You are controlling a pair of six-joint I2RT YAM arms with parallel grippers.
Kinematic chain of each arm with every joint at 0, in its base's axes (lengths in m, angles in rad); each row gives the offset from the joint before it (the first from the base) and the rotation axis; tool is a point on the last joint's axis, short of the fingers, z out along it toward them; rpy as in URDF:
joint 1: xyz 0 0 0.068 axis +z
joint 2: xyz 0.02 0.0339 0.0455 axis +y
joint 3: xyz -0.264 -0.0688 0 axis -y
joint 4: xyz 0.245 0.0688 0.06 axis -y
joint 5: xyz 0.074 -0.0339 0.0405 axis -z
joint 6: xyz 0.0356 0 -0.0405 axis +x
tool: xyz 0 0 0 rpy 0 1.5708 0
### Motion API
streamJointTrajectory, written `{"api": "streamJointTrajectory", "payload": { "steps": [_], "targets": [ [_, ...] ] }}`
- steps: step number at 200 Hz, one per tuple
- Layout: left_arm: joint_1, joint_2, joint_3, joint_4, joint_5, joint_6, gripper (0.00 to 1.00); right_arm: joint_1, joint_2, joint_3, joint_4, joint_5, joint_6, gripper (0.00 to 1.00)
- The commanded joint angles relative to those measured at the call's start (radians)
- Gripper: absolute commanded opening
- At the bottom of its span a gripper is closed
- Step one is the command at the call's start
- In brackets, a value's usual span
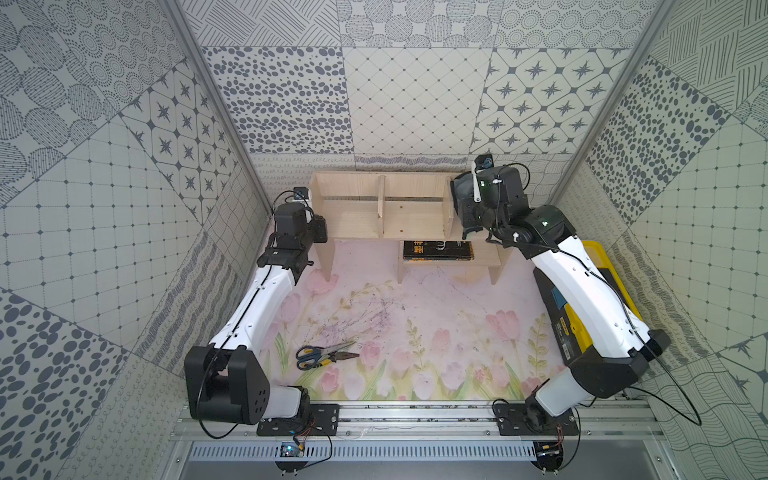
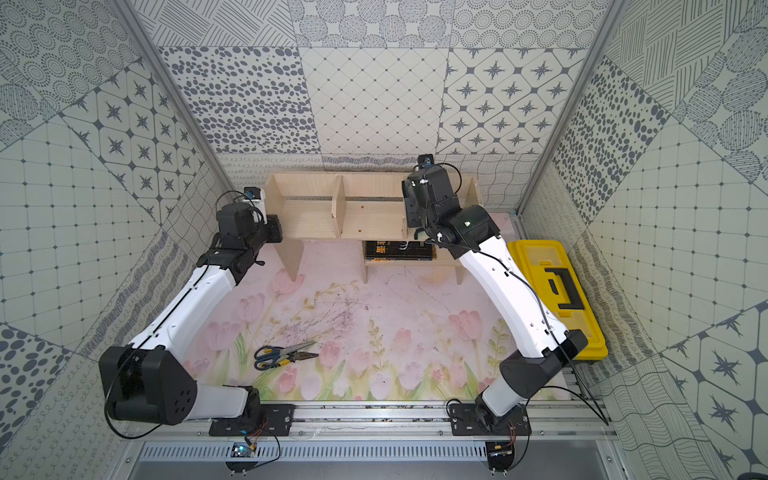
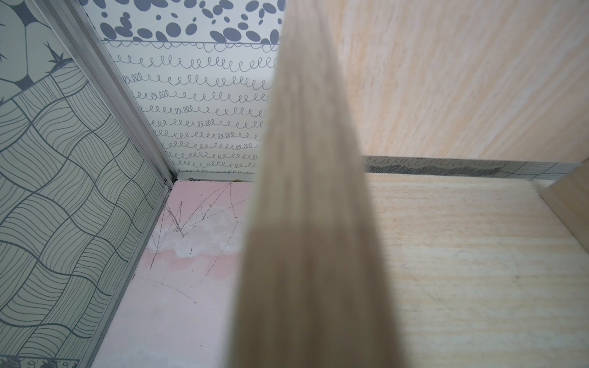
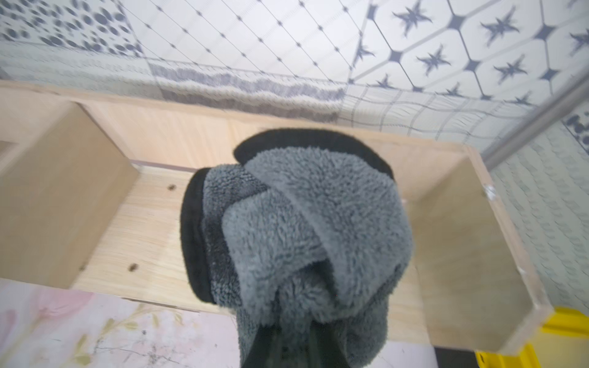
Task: Wipe the bookshelf clean with a cloth
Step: Wipe the dust from the shelf.
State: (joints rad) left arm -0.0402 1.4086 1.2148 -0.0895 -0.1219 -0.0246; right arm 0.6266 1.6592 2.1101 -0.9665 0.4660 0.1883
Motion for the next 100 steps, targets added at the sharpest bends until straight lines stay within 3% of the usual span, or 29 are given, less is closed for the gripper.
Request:
{"api": "streamJointTrajectory", "payload": {
  "steps": [1, 52, 67, 100],
  "targets": [
    [-0.029, -0.005, -0.004, 0.041, 0.016, -0.176, 0.0, 0.024, 0.141, 0.219, -0.022, 0.004, -0.024, 0.0],
    [-0.03, -0.002, -0.004, 0.042, 0.019, -0.178, 0.0, 0.119, 0.565, 0.851, -0.203, -0.066, -0.042, 0.0],
    [-0.028, -0.003, -0.006, 0.042, 0.015, -0.174, 0.0, 0.142, 0.587, 0.842, -0.209, -0.08, -0.028, 0.0],
    [-0.031, 0.0, -0.006, 0.043, 0.022, -0.178, 0.0, 0.175, 0.544, 0.662, -0.207, -0.068, -0.001, 0.0]
  ]
}}
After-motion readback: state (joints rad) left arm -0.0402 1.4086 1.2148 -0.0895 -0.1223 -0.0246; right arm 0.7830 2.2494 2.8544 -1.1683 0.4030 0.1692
